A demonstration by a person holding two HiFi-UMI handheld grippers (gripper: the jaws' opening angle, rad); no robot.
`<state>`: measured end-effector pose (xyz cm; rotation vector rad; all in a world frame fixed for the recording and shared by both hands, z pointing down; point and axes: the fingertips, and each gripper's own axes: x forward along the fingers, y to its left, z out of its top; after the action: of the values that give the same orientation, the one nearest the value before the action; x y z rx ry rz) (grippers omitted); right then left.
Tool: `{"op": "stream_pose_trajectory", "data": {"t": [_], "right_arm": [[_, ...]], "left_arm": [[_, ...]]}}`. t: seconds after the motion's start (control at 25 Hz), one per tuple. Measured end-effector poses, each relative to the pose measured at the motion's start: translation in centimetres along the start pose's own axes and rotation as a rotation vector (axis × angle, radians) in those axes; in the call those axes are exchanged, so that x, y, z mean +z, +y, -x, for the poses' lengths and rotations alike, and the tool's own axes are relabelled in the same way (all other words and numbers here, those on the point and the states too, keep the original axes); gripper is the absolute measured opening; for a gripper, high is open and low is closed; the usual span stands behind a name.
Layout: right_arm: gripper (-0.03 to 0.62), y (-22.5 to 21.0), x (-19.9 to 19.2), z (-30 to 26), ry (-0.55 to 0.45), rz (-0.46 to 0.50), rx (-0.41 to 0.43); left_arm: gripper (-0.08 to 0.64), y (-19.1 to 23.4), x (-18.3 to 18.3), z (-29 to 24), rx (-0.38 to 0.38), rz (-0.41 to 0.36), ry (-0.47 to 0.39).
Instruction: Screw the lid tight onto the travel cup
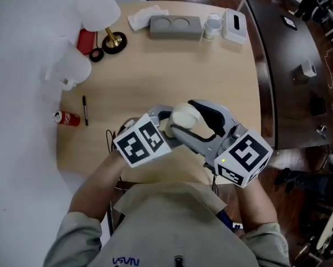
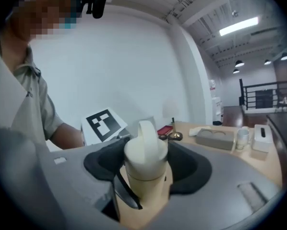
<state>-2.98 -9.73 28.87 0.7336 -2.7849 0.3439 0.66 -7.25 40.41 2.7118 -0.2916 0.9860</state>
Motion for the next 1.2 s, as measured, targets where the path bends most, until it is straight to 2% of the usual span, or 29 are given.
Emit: {"op": "stream_pose_trajectory", "data": {"t": [0.16, 0.28, 0.36, 0.44, 0.52, 0.6, 0.68, 0.8, 0.88, 0.96, 1.04, 1.12, 1.2], "right_arm": [[0.279, -1.1, 0.1, -0.5, -0.016, 0.029, -0.156], [0.279, -1.5, -0.5, -1.1, -0.001, 0.034, -0.250], [0.276, -1.8, -1.0, -1.4, 0.015, 0.035, -0.307], [0.270, -2.0, -1.4, -1.8, 0.035, 0.042, -0.343], [0.270, -1.6, -1.5, -2.0, 0.044, 0.049, -0.309], [0.273, -0.7, -1.1, -1.9, 0.034, 0.037, -0.198], [0.275, 0.2, -0.5, -1.3, 0.022, 0.020, -0.065], [0.275, 0.9, -0.2, -0.3, 0.026, 0.002, 0.083], [0.275, 1.5, -0.5, 0.1, 0.036, -0.011, 0.167], [0.275, 2.3, -0.8, 0.2, 0.050, -0.012, 0.244], [0.275, 2.7, -1.0, 0.3, 0.051, -0.015, 0.282], [0.275, 2.6, -1.0, 0.4, 0.041, -0.018, 0.276], [0.272, 2.1, -1.0, 0.4, 0.035, 0.001, 0.233]], "left_arm": [[0.313, 2.9, -0.1, -0.3, 0.247, 0.021, -0.042], [0.313, 4.5, -0.5, -0.5, 0.399, 0.042, -0.063], [0.313, 5.3, -0.8, -0.7, 0.464, 0.076, -0.077], [0.313, 5.6, -1.2, -1.0, 0.478, 0.109, -0.093], [0.313, 5.1, -1.2, -1.3, 0.387, 0.142, -0.131], [0.313, 4.1, -0.8, -1.3, 0.229, 0.158, -0.189], [0.313, 2.7, -0.3, -0.8, 0.065, 0.137, -0.226], [0.313, -0.4, -0.6, 0.0, -0.159, 0.047, -0.180], [0.313, -2.2, -1.1, 0.2, -0.264, -0.008, -0.126], [0.313, -3.4, -1.3, 0.3, -0.327, -0.039, -0.094], [0.313, -4.0, -1.3, 0.2, -0.360, -0.046, -0.090], [0.313, -4.1, -1.1, 0.1, -0.356, -0.043, -0.098], [0.313, -3.3, -0.9, -0.2, -0.301, -0.042, -0.104]]}}
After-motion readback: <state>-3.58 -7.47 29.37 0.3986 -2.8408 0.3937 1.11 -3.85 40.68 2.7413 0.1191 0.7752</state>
